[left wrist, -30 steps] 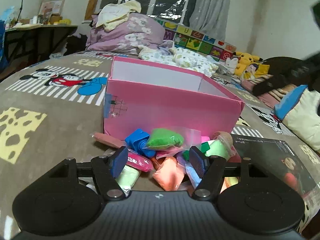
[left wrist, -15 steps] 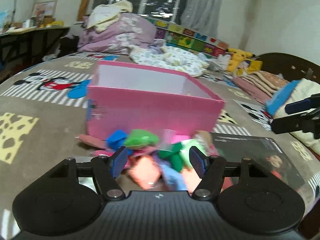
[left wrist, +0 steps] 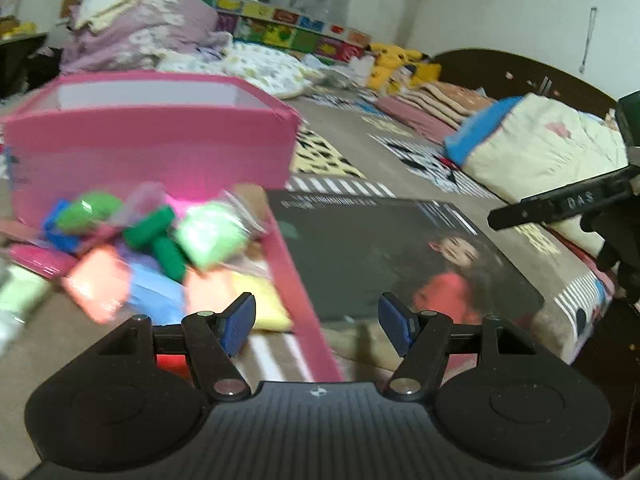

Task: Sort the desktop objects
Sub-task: 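Move the right tool to the black photo album beside the box, then grasp the album edge with the right tool and lift it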

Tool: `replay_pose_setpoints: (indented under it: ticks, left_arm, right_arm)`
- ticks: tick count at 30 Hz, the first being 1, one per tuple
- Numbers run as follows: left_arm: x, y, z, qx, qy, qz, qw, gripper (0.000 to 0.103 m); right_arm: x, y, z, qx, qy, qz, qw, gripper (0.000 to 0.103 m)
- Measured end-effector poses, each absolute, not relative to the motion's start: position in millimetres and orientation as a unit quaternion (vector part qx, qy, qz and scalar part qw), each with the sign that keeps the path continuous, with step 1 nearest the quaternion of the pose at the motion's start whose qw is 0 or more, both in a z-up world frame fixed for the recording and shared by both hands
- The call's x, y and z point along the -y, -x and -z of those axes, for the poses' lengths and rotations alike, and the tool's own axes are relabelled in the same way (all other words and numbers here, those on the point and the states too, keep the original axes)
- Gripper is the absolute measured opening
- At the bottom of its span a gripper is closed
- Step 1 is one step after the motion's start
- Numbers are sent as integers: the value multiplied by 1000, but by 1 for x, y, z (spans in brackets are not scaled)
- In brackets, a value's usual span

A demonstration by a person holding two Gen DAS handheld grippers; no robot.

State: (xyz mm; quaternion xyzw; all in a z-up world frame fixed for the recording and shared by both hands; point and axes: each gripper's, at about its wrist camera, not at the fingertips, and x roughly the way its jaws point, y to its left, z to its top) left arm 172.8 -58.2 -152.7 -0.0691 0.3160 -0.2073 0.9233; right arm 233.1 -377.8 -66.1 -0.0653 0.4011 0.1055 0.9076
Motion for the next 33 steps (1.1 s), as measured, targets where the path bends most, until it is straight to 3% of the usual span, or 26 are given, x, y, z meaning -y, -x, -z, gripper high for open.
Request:
replay_pose_setpoints:
  ticks: [10, 20, 33]
  left_arm:
    - [76, -185, 170, -338, 93, 226, 909, 67]
    - [77, -192, 172, -349, 99, 220, 906, 67]
    - [78, -184, 148, -327, 99, 257, 904, 66]
  right_arm:
    - [443, -241, 103, -413, -52, -93, 904, 97]
    - [442, -242, 142, -467, -61, -138, 871, 97]
    - [441, -209, 110, -438, -49, -154, 884, 99]
